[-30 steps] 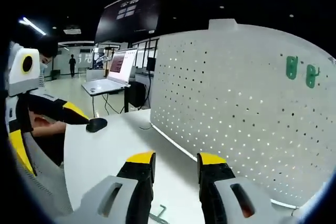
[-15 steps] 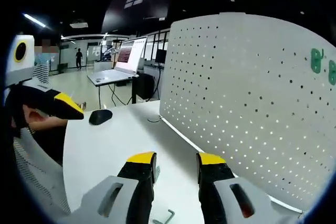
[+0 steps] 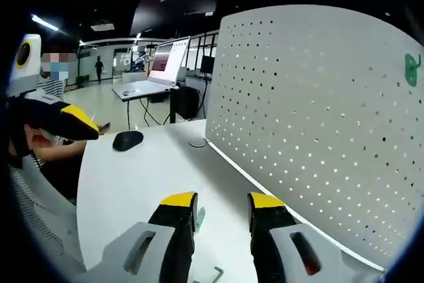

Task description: Insert the hook assembly into the mounting plate slot until the hook locks in place.

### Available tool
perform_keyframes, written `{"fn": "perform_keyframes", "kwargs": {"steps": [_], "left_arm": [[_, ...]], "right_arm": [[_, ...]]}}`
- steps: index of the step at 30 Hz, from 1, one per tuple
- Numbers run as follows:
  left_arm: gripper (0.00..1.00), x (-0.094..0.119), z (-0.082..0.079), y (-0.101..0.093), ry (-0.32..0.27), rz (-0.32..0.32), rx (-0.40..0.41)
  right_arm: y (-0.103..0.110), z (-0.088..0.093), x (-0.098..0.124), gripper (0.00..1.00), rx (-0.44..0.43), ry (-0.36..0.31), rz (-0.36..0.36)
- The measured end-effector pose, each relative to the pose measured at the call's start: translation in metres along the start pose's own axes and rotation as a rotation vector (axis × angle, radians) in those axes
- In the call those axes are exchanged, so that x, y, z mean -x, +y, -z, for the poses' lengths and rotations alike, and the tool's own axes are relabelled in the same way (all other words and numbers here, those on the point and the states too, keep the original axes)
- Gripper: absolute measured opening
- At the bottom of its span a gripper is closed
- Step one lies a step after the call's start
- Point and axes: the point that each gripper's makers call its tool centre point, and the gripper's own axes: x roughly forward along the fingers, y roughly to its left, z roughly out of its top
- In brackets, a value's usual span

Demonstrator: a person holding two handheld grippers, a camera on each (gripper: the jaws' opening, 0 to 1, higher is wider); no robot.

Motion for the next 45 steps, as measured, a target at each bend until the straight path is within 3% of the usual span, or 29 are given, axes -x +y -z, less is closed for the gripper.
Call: {"fn": "perform_keyframes", "kwargs": {"steps": [29,45], "left_arm": [[0.68,0.000,0.000,0.005,-0.004,-0.017,0.017],[0.68,0.001,0.000,0.007,-0.007,-0.023,0.027]], "right_arm": [[0.029,0.045,-0.048,0.18,-0.001,0.158,-0.108],[0.033,0.059,-0.072,0.06,0.023,0.264,-0.116]]}}
